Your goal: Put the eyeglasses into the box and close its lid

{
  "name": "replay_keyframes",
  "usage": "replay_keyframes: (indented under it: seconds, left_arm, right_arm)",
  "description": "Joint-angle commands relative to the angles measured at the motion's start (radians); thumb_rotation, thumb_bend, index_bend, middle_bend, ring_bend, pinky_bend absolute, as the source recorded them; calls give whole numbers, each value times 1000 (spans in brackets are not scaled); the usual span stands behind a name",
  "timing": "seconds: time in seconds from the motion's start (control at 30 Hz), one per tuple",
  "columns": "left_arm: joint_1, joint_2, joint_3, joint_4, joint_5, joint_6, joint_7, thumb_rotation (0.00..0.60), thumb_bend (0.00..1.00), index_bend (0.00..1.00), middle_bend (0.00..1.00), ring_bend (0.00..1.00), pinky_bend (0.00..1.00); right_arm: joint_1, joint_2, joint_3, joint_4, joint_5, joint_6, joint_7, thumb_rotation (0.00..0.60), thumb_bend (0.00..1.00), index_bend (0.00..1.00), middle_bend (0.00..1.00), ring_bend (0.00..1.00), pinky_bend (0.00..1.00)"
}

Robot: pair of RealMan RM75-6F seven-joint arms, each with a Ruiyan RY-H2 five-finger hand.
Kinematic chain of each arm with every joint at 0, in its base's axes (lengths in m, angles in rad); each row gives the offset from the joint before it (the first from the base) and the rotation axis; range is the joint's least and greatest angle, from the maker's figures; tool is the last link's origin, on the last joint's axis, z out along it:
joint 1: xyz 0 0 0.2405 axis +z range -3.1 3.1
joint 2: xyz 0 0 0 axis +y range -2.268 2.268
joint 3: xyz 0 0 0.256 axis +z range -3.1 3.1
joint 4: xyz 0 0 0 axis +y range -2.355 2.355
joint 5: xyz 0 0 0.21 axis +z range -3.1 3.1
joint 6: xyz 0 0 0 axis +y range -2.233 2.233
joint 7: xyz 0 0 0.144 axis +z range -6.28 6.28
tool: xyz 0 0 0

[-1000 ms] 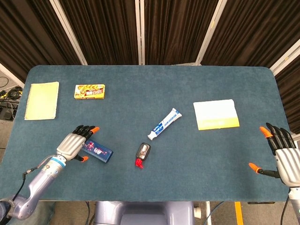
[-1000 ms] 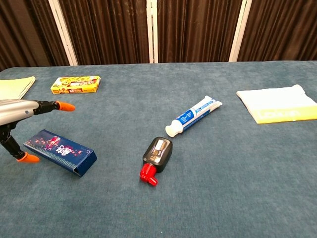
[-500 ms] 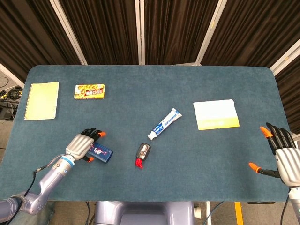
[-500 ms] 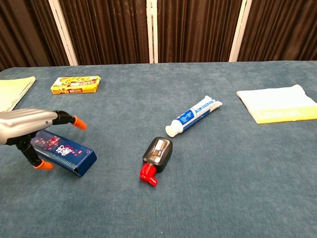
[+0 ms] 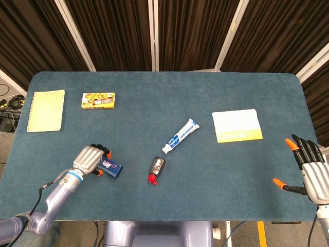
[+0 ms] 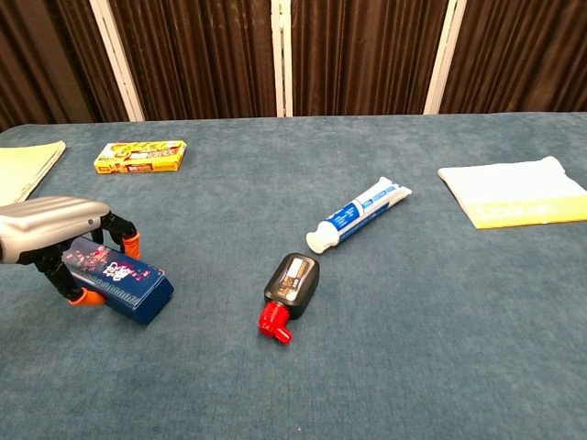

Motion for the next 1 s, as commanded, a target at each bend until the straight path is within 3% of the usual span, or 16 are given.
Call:
replay_keyframes:
  seconds: [0.03, 0.13, 0.23, 0.3, 0.4, 0.57, 0.73, 0.87, 1.0]
  left_arm:
    - [1, 4, 4, -1, 1, -1, -4, 600, 158, 430, 256, 176, 235]
    - [2, 15, 5, -12, -4, -3, -7, 600, 19, 226, 55, 18, 51]
    - [10, 33, 2, -34, 1, 18, -17, 600, 0, 64, 0, 0, 0]
    - [24, 56, -1, -60, 15, 52, -30, 600, 0, 27, 0, 0, 0]
    - [53, 94, -5, -101, 40, 122, -52, 600, 0, 6, 0, 0, 0]
    - [163, 191, -16, -204, 88, 348, -77, 600, 0, 0, 0, 0, 0]
    - [267, 239, -32, -296, 75, 545, 22, 600, 0, 0, 0, 0, 0]
    - [354, 290, -11, -384, 100, 671, 61, 600, 0, 0, 0, 0, 0]
    - [421, 320, 23, -413, 153, 744, 18, 600, 0, 0, 0, 0, 0]
  right_arm:
    - [0, 0, 0, 0, 0, 0, -1, 600, 0, 0, 0, 0, 0]
    - [0, 0, 0, -1, 0, 0, 0, 600, 0, 0, 0, 0, 0]
    - [-1, 1, 0, -2, -2, 2, 2, 600, 0, 0, 0, 0, 0]
    - [-2, 2, -1, -3, -5, 5, 4, 600, 0, 0, 0, 0, 0]
    - [-3, 4, -2, -4, -9, 8, 9, 600, 0, 0, 0, 0, 0]
    - [-7, 10, -4, -8, -22, 21, 21, 600, 0, 0, 0, 0, 0]
    - [-8, 12, -7, -6, -30, 24, 30, 600, 0, 0, 0, 0, 0]
    - [-11, 9, -7, -5, -35, 33, 25, 600, 0, 0, 0, 0, 0]
    - [-17, -1, -3, -4, -34, 50, 0, 600, 0, 0, 0, 0, 0]
